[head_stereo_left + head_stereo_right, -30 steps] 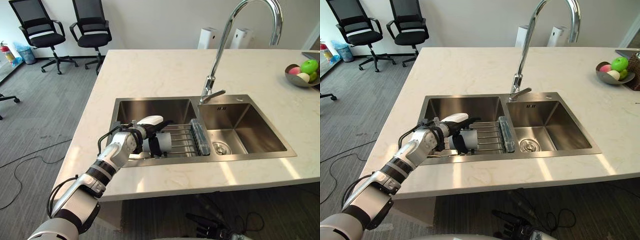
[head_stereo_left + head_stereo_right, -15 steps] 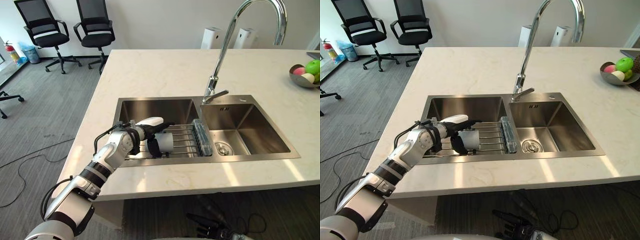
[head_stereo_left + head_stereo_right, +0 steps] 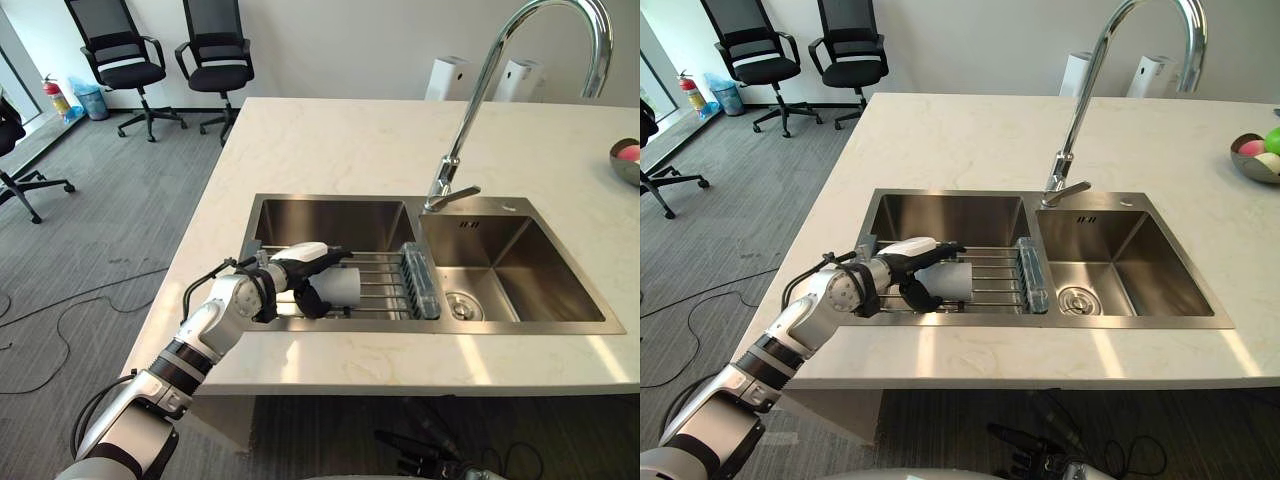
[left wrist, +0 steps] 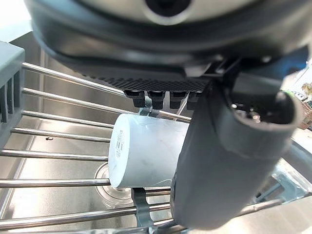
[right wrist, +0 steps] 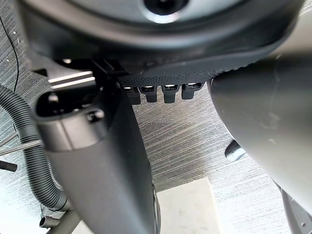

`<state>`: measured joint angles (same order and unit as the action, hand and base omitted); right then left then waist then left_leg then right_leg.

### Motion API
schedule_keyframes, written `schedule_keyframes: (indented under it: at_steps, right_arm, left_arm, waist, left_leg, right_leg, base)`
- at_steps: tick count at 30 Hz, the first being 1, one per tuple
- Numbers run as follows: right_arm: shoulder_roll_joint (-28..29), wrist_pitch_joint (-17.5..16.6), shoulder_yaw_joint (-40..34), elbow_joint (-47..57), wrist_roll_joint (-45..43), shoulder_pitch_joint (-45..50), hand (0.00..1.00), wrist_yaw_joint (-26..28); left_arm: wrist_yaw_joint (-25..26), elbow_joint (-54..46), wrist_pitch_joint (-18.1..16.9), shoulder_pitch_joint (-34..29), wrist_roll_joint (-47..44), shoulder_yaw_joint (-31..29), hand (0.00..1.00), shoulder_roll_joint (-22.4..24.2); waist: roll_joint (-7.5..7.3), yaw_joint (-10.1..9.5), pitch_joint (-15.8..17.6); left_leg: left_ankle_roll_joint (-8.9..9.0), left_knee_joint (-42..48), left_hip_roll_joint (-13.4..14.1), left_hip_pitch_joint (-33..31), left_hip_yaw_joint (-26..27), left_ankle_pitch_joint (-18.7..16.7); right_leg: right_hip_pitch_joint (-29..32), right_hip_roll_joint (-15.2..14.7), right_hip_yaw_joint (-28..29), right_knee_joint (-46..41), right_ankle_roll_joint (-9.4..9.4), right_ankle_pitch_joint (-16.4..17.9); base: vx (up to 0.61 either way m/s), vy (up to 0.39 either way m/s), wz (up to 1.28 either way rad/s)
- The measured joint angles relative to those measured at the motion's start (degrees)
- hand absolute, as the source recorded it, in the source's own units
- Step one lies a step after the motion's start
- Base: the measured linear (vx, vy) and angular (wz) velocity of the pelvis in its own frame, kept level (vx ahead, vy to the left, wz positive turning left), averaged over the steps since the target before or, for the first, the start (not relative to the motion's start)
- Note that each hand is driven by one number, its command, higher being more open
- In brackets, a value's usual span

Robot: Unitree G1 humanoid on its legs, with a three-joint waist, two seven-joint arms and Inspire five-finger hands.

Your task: Walk over to the sink, pick up the cup, carry it to the dishwasher, place the cup inside the dishwasher, then close the dishwasher door

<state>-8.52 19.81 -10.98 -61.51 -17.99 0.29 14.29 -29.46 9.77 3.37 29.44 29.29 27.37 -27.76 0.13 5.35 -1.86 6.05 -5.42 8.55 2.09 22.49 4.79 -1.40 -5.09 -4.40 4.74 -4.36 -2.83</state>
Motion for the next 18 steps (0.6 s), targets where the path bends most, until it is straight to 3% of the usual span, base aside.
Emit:
schedule_keyframes:
  at_steps: [7, 18]
  right_arm:
    - [-0.1, 0.3, 0.0, -0.3, 0.0, -0.1, 1.0, -0.1]
    - [-0.3, 0.7, -0.2, -1.0, 0.0, -0.8, 1.0, 0.4]
  left_arm:
    - [-2.4, -1.4, 0.3, 0.1, 1.4, 0.1, 1.0, 0.3]
    - [-8.7, 2.0, 4.6, 6.5, 5.1, 4.6, 1.0, 1.1]
  waist:
    - [0.02, 0.08, -0.1]
    - [0.2, 0.74, -0.7]
  left_leg:
    - [-0.02, 0.0, 0.0, -0.2, 0.2, 0.0]
    - [-0.21, 0.0, 0.2, -0.3, 1.2, 0.6]
  right_leg:
    - [0.3, 0.0, 0.4, -0.2, 0.01, 0.0]
    - [2.1, 0.2, 1.6, -2.2, 0.5, 0.1]
  base:
    - [0.0, -0.001, -0.01]
    - [-0.03, -0.001, -0.05]
